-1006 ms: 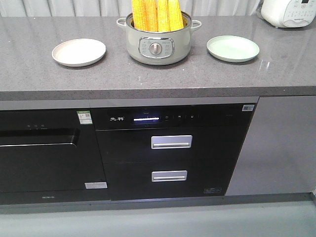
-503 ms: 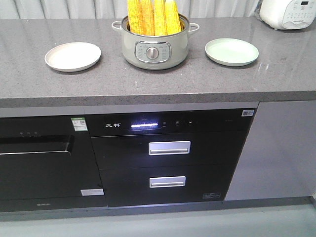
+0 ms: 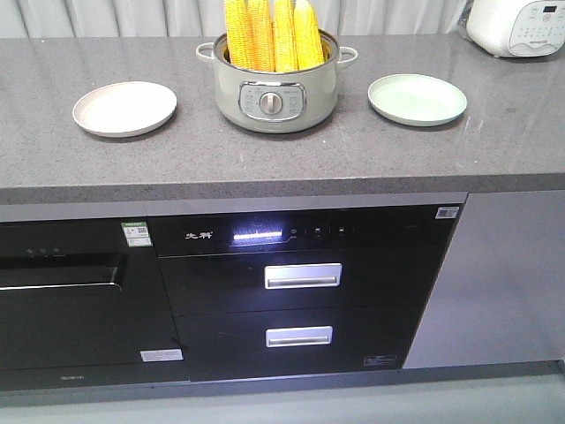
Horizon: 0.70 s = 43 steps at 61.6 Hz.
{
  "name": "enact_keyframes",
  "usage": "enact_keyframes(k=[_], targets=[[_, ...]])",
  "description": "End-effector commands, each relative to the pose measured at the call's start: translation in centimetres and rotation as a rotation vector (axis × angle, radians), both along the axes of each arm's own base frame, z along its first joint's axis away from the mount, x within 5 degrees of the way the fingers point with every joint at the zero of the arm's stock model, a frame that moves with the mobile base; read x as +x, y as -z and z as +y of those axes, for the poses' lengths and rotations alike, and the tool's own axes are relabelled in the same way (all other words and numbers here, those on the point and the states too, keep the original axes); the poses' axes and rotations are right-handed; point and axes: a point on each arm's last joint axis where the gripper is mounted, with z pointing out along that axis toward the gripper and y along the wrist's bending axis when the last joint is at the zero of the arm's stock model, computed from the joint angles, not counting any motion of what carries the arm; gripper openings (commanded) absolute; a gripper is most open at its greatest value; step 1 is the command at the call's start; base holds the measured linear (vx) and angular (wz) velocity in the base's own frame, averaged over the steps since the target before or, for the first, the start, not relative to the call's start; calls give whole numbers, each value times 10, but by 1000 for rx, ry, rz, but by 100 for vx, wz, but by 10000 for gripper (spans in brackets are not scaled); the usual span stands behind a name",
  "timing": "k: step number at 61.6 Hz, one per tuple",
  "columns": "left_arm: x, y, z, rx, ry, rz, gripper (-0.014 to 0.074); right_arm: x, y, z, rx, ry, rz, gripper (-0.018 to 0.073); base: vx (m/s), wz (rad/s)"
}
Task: Distribute corn equally
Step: 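Drive the base up to the counter edge facing the pot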
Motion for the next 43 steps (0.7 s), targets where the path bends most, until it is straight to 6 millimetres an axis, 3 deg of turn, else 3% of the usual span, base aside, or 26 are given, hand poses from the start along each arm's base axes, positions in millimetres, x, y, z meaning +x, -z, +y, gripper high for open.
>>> enact_keyframes(k=[1,43], targets=[[-2,-7,0,-16,4,-90,-7,0,-4,0,-10,1,-70,-4,6,0],[-2,-7,0,-16,4,-90,-7,0,-4,0,-10,1,-70,-4,7,-1]])
